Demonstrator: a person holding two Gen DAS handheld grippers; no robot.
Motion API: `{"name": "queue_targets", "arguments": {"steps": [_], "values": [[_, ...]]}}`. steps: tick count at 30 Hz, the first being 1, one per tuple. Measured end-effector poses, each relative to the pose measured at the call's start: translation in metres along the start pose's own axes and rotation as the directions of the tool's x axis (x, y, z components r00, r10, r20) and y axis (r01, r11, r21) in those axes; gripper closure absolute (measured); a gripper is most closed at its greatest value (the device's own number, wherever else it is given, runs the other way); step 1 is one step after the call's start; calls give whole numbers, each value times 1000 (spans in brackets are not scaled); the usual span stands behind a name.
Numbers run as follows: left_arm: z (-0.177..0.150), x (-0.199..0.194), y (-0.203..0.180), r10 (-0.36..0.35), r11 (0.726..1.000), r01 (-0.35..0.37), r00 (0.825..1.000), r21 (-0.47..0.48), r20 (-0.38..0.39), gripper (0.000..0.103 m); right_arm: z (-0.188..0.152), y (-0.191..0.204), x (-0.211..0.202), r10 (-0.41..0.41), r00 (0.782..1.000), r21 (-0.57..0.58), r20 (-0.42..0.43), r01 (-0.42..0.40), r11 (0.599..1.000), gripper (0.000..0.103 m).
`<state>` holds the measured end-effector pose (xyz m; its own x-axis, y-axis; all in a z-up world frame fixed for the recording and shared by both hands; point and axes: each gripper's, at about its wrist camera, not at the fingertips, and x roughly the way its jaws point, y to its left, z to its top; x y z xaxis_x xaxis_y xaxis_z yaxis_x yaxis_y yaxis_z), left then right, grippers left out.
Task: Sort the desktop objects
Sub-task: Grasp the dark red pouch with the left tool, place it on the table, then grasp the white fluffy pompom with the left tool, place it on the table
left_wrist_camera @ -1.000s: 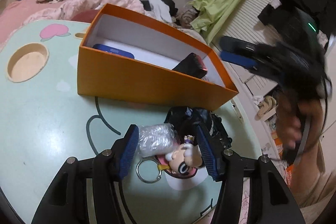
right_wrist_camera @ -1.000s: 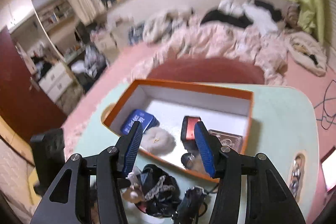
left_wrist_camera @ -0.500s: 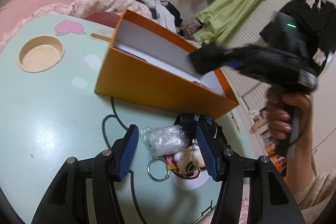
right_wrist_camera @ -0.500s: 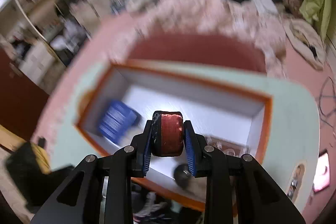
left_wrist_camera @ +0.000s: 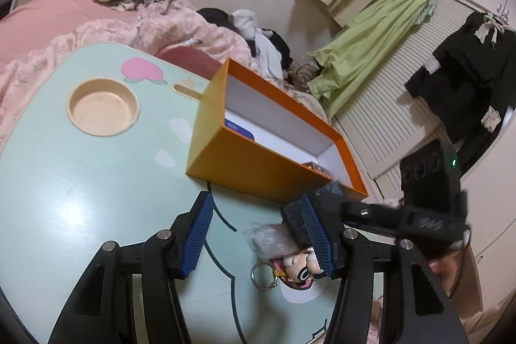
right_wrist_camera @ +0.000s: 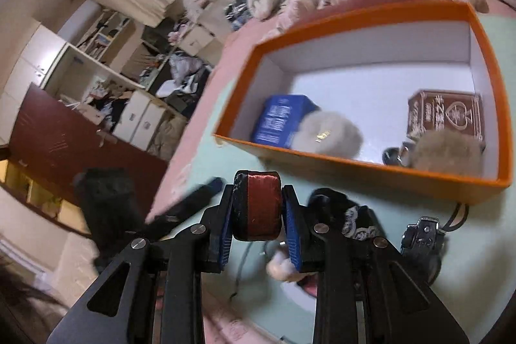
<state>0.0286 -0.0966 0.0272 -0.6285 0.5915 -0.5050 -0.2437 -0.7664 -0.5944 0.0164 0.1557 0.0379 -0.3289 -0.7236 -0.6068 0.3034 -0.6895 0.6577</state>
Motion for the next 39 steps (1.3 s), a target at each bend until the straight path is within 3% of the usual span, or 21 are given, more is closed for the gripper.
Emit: {"name": "queue_targets", "arguments": {"steps": [3, 5, 7, 8, 10, 13, 17, 19, 21, 24, 27, 30, 35, 37, 39], "values": [[5, -2, -2, 11, 1000, -11, 1000, 9, 10, 47, -5, 9, -8, -194, 975, -82, 108, 203, 976, 64], [12, -2, -7, 21, 999, -21, 1000, 38, 12, 47, -10, 16, -18, -216, 964, -123, 158, 236, 964, 60], [19, -1, -14, 23, 997, -24, 1000, 70, 4, 47, -17, 18, -35, -204, 952, -155, 226, 242, 958, 39], [23, 0, -19, 28, 996, -28, 1000, 89, 0, 47, -25, 18, -45, -199, 942, -167, 269, 249, 954, 34], [32, 2, -31, 44, 988, -44, 999, 147, 1, 47, -37, 15, -56, -190, 931, -185, 312, 256, 949, 34], [45, 10, -51, 91, 970, -86, 996, 226, -12, 47, -61, 13, -57, -198, 935, -232, 293, 271, 934, 34], [66, 32, -65, 117, 965, -90, 989, 248, -96, 47, -90, 2, -48, -242, 947, -217, 211, 286, 933, 34], [75, 42, -71, 137, 958, -98, 982, 268, -129, 48, -101, 2, -52, -256, 936, -223, 241, 310, 924, 34], [81, 51, -80, 150, 949, -102, 978, 299, -145, 55, -106, 8, -50, -301, 918, -253, 259, 366, 896, 34], [89, 68, -88, 135, 946, -62, 968, 319, -212, 68, -109, 11, -51, -291, 912, -266, 289, 369, 891, 34], [94, 88, -89, 171, 943, -75, 945, 324, -277, 78, -108, 8, -56, -266, 914, -253, 308, 348, 903, 34], [92, 106, -91, 239, 917, -104, 915, 384, -323, 78, -109, -1, -59, -260, 917, -221, 302, 332, 917, 34], [83, 136, -90, 273, 920, -65, 816, 387, -510, 76, -105, -6, -58, -245, 925, -190, 292, 307, 933, 34], [78, 150, -89, 313, 911, -76, 768, 405, -559, 69, -105, -5, -57, -240, 927, -195, 289, 302, 933, 34], [79, 159, -87, 355, 898, -103, 745, 429, -565, 58, -106, -3, -56, -237, 929, -204, 285, 300, 932, 34]]}}
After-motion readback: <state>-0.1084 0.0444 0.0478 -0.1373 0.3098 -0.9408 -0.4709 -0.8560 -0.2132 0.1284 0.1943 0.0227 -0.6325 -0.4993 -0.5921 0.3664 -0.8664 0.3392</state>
